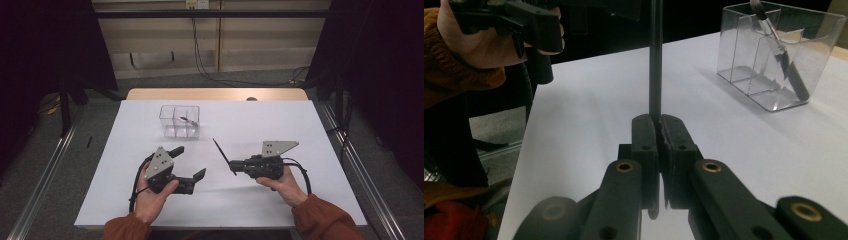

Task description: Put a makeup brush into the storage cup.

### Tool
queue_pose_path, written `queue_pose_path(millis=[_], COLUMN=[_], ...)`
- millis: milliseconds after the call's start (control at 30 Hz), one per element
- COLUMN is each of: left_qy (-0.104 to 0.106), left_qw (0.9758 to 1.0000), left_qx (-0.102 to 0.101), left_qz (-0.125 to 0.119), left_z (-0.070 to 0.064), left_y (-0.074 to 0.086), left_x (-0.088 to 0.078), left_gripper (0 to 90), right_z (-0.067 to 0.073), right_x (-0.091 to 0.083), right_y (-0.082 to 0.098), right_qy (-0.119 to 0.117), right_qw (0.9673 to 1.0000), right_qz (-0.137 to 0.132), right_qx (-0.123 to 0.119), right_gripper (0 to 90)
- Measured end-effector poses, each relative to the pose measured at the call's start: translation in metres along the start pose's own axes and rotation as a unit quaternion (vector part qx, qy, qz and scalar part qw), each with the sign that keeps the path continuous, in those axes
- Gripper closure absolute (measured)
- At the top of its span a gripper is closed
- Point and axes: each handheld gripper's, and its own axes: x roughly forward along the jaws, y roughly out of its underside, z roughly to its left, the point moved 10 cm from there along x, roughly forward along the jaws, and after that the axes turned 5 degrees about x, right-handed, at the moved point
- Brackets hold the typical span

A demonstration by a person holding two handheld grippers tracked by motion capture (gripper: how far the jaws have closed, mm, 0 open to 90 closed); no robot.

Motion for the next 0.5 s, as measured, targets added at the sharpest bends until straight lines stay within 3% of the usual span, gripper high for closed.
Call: queue_pose_path(millis=[133, 300, 500], left_qy=[0.009, 0.035, 0.042], left_qw=[0.9999, 0.9994, 0.9991], left_qx=[-0.003, -0.006, -0.008], left_qz=[-0.008, -0.002, -0.003], left_z=[-0.007, -0.019, -0.024], left_y=[-0.006, -0.010, -0.014], left_x=[0.012, 0.028, 0.043], left_gripper=[4.3, 5.0, 5.2], right_z=[-0.001, -0.002, -0.002], right_x=[0.001, 0.003, 0.002], right_y=[0.002, 0.003, 0.003], right_qy=[0.001, 0.001, 0.004], right_qw=[1.0000, 1.0000, 1.0000], right_qz=[0.002, 0.002, 0.003], right_qx=[0.001, 0.002, 0.001], right_gripper=[86.5, 86.4, 86.4])
